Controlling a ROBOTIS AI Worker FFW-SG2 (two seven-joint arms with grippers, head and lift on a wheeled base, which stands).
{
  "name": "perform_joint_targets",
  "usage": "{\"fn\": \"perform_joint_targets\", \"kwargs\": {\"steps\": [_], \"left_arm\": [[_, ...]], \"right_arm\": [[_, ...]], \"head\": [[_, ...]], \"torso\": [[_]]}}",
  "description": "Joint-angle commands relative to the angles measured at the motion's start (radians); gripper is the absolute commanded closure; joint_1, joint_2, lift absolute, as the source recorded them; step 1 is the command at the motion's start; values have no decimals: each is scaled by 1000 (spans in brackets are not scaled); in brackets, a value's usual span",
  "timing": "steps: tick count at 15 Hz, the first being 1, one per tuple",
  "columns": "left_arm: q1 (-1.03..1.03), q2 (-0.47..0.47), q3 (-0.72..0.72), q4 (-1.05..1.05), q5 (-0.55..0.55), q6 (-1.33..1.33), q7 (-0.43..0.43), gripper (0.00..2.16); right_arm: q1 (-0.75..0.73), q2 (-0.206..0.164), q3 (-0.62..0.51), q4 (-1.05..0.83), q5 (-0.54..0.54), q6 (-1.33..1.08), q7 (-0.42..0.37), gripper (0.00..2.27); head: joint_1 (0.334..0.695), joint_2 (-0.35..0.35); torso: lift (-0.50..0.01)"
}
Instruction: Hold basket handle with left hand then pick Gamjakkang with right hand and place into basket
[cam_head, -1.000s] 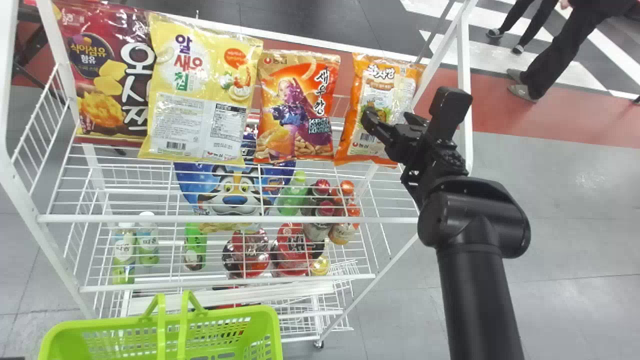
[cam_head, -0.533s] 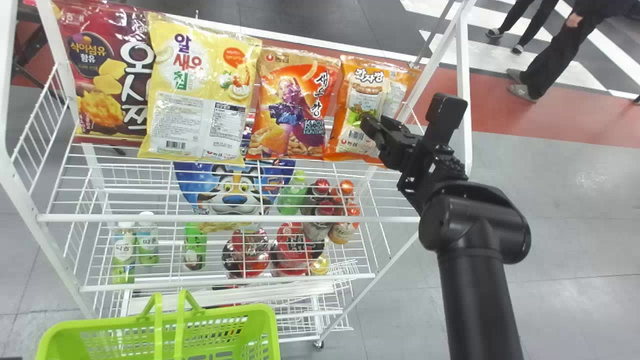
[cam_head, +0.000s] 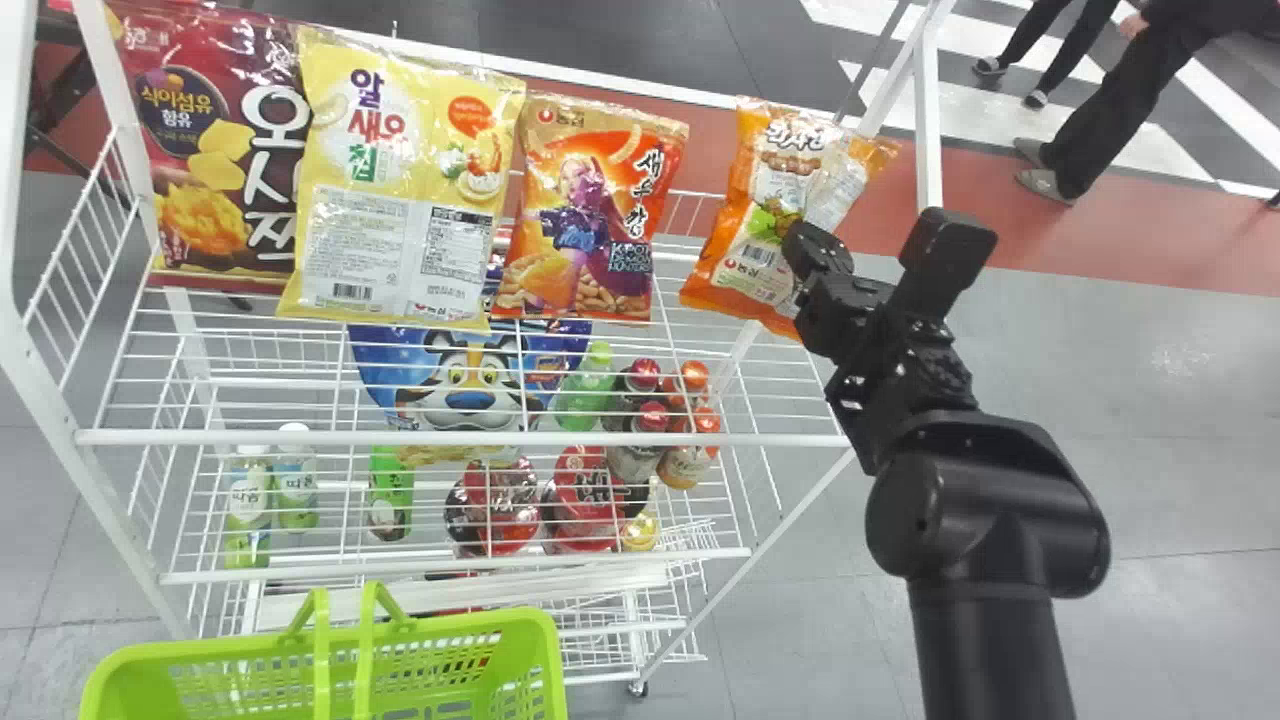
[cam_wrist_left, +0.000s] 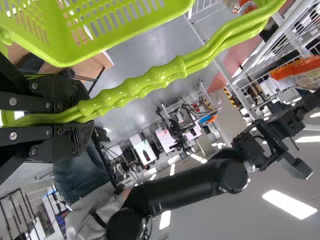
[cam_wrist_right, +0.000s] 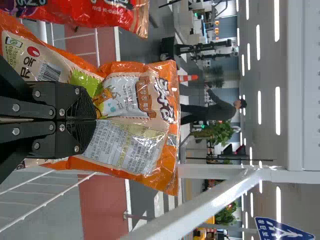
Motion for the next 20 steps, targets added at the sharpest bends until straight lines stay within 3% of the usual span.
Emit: {"fn": "perform_joint_targets", "kwargs": {"steps": [1,7,8,13,15,18,20], "left_arm": [[2,0,-1,-1,-1,-6,-1,2132],[-5,0,-2,2,5,-15,-1,2132],[-7,0,-2,2,7,-15,-1,2132],[-7,-1,-2,11,7,-24,-2,2132],[-5,-3,-4,12,7,-24,-2,2132],[-5,-3,-5,12,7,-24,1,2132],[-7,-1,-13,9,5,-24,4,2132]], "right_arm": [[86,1,-40,-159,-82,102,35,2246],[303,47,-100,-600,-156,498,136,2250],[323,52,-129,-651,-208,621,151,2250],[365,54,-181,-783,-334,1160,193,2250],[403,70,-192,-798,-397,1160,217,2250],[452,77,-150,-809,-389,1160,229,2250],[468,69,-40,-788,-262,1160,228,2250]], "head": [[695,-350],[695,-350],[695,-350],[695,-350],[695,-350],[695,-350],[695,-350]], "torso": [[-20],[-20],[-20],[-20],[-20],[-20],[-20]]}}
